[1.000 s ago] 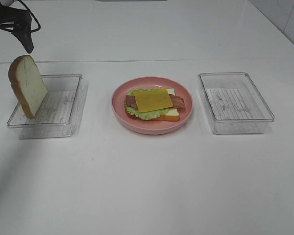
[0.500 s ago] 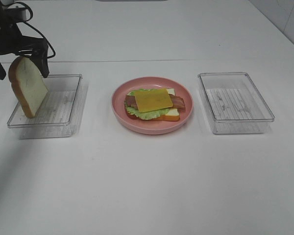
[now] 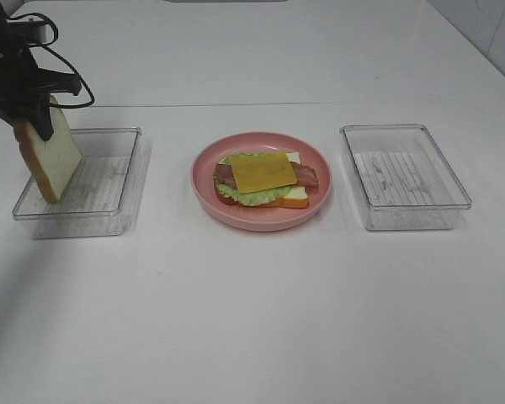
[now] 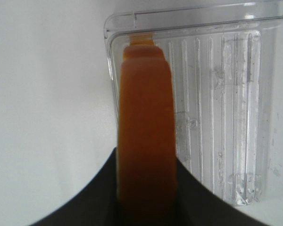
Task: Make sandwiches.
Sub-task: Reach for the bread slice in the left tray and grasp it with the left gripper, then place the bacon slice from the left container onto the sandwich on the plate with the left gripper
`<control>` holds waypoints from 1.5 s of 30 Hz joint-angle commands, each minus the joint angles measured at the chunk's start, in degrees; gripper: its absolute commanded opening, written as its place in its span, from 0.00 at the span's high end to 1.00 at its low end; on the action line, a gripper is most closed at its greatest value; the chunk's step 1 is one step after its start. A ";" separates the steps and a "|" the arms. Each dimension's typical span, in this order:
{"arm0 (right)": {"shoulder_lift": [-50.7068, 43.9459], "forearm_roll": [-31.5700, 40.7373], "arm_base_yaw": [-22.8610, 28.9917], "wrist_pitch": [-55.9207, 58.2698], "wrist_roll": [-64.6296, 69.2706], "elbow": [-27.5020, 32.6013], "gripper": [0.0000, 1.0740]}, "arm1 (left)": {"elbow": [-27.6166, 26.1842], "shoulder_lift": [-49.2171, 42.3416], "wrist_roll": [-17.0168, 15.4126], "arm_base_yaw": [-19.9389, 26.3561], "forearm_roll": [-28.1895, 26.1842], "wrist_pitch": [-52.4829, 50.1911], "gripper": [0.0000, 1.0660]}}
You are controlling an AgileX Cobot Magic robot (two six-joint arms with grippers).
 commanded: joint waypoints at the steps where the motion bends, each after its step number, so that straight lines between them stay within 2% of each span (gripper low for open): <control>1: -1.38 -0.11 0.06 -0.46 -0.23 0.17 0.08 | -0.29 0.06 -1.15 -0.17 0.52 2.23 0.99; 5: -1.38 -0.11 0.06 -0.46 -0.23 0.17 0.08 | -0.29 0.06 -1.49 -0.17 0.52 2.18 0.99; 7: -1.38 -0.11 0.06 -0.46 -0.23 0.17 0.08 | -0.29 0.00 -2.92 -0.17 0.34 2.92 0.99; 13: -1.38 -0.11 0.06 -0.46 -0.23 0.17 0.08 | -0.29 -1.95 -2.86 -0.17 0.17 3.44 0.99; 20: -1.38 -0.11 0.06 -0.46 -0.23 0.17 0.08 | -0.29 -11.06 -3.09 -0.17 -2.92 3.44 0.99; 23: -1.38 -0.11 0.06 -0.46 -0.23 0.17 0.08 | -0.29 -14.67 -2.64 -0.17 -6.93 3.32 0.99; 24: -1.38 -0.11 0.06 -0.46 -0.23 0.17 0.08 | -0.29 -15.93 -1.20 -0.17 -10.83 3.04 0.99; 25: -1.38 -0.11 0.06 -0.46 -0.23 0.17 0.08 | -0.29 -15.93 -1.20 -0.17 -10.83 3.04 0.99; 26: -1.38 -0.11 0.06 -0.46 -0.23 0.17 0.08 | -0.29 -16.04 0.11 -0.17 -13.69 3.04 0.99; 27: -1.38 -0.11 0.06 -0.46 -0.23 0.17 0.08 | -0.17 -15.76 2.75 -0.17 -21.03 2.86 0.99; 28: -1.38 -0.11 0.06 -0.46 -0.23 0.17 0.08 | -0.17 -15.76 2.75 -0.17 -21.03 2.86 0.99; 29: -1.38 -0.11 0.06 -0.46 -0.23 0.17 0.08 | -0.17 -15.30 3.78 -0.17 -25.10 2.35 0.99; 30: -1.38 -0.11 0.06 -0.46 -0.23 0.17 0.08 | -0.17 -14.32 5.79 -0.74 -32.49 1.03 0.99; 31: -1.38 -0.11 0.06 -0.46 -0.23 0.17 0.08 | -0.17 -14.32 5.79 -0.74 -32.49 1.03 0.99; 32: -1.38 -0.11 0.06 -0.46 -0.23 0.17 0.08 | -0.17 -13.87 6.65 -1.09 -35.12 0.06 0.99; 33: -1.38 -0.11 0.06 -0.46 -0.23 0.17 0.08 | -0.17 -12.43 8.08 -2.69 -39.99 -1.66 0.99; 34: -1.38 -0.11 0.06 -0.46 -0.23 0.17 0.08 | -0.17 -12.43 8.08 -2.69 -39.99 -1.66 0.99; 35: -1.38 -0.11 0.06 -0.46 -0.23 0.17 0.08 | -0.17 -10.77 9.91 -4.93 -43.14 -2.86 0.99; 36: -1.38 -0.11 0.06 -0.46 -0.23 0.17 0.08 | -0.17 -10.03 11.57 -6.02 -44.06 -3.21 0.99; 37: -1.38 -0.11 0.06 -0.46 -0.23 0.17 0.08 | -0.17 -10.03 11.57 -6.02 -44.06 -3.21 0.99; 39: -1.38 -0.11 0.06 -0.46 -0.23 0.17 0.08 | -0.17 -7.56 14.84 -9.80 -45.44 -4.87 0.99; 42: -1.38 -0.11 0.06 -0.46 -0.23 0.17 0.08 | -0.17 -6.07 14.44 -12.20 -45.44 -7.56 0.99; 44: -1.38 -0.11 0.06 -0.46 -0.23 0.17 0.08 | -0.17 -4.35 11.52 -14.84 -45.49 -11.57 0.99; 45: -1.38 -0.11 0.06 -0.46 -0.23 0.17 0.08 | -0.17 -4.35 11.52 -14.84 -45.49 -11.57 0.99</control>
